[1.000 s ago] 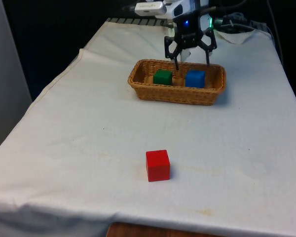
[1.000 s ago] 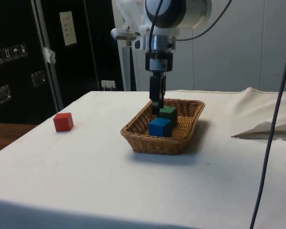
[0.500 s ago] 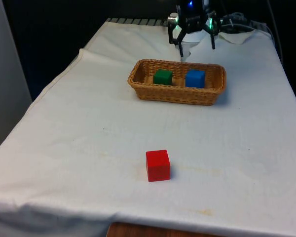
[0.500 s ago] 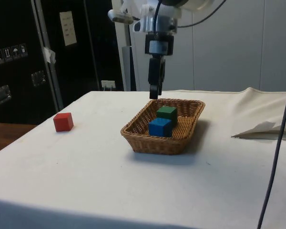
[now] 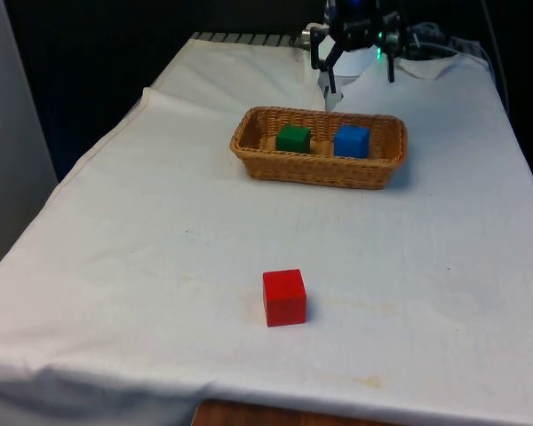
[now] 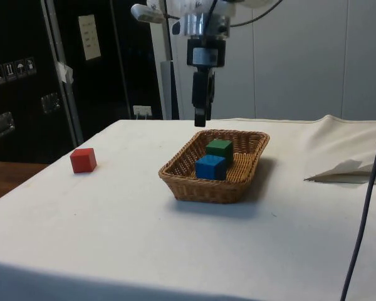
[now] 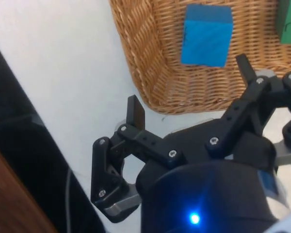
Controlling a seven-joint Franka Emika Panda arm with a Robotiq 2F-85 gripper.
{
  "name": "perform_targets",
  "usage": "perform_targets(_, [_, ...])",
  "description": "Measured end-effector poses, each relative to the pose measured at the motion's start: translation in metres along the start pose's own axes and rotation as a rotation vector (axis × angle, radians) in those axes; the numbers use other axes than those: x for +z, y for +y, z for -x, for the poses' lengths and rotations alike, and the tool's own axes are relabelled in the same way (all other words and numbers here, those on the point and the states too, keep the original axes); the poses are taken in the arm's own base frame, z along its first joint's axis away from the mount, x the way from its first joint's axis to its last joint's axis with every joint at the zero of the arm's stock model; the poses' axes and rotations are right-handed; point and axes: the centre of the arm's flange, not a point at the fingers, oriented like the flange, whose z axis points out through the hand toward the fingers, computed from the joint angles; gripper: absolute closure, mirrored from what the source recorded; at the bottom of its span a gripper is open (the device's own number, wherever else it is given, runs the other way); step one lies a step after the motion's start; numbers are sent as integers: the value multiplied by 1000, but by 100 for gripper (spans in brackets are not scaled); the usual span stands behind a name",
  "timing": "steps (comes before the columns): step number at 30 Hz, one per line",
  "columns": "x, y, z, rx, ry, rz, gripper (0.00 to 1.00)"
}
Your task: Pick up exactly two blocks and place them into the basket.
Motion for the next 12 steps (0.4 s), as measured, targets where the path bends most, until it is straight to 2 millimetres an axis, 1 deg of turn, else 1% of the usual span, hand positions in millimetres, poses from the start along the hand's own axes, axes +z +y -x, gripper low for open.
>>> perform_targets(5, [1, 0, 0, 4, -11, 24, 0])
perform_targets(12, [-5, -1, -6, 12, -10, 37, 0])
